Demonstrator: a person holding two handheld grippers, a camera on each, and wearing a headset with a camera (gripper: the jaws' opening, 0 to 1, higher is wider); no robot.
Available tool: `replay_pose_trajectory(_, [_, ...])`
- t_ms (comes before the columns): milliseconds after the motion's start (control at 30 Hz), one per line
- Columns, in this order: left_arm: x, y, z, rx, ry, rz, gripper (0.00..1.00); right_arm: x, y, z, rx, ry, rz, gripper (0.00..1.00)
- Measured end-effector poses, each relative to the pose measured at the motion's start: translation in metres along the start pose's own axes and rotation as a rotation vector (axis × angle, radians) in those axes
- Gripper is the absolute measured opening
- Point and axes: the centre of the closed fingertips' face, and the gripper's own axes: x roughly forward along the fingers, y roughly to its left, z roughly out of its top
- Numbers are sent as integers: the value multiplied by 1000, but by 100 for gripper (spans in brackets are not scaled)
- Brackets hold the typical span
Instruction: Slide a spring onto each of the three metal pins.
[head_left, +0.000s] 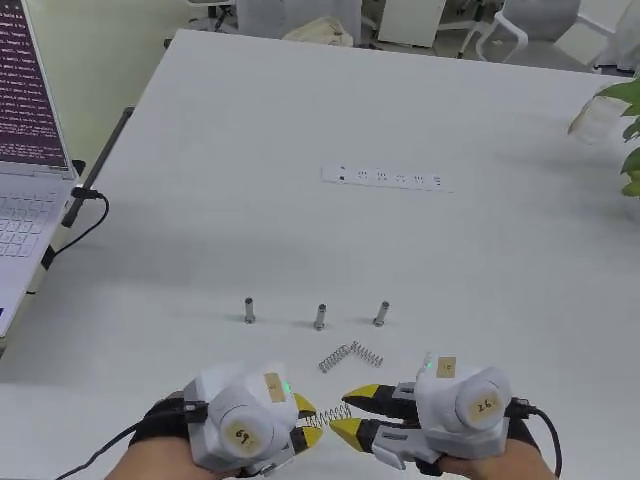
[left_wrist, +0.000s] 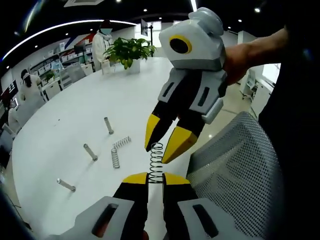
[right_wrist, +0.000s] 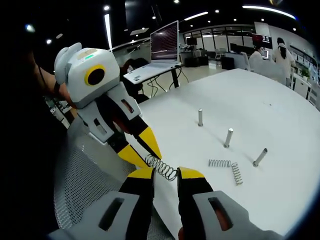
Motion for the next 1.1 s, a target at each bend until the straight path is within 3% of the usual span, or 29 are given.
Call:
replay_pose_trajectory(200, [1, -2, 0, 34, 11, -16, 2, -3, 1, -2, 4, 7, 8, 15])
replay_pose_trajectory(567, [9, 2, 2, 97, 28, -29, 2, -12, 1, 8, 5, -12, 28, 12])
replay_pose_trajectory(933, [10, 13, 18, 114, -13, -25, 2, -16, -8, 22, -64, 15, 42, 14])
replay_pose_trajectory(1100, [9, 16, 23, 124, -22, -19, 2, -13, -6, 24, -123, 54, 71, 14])
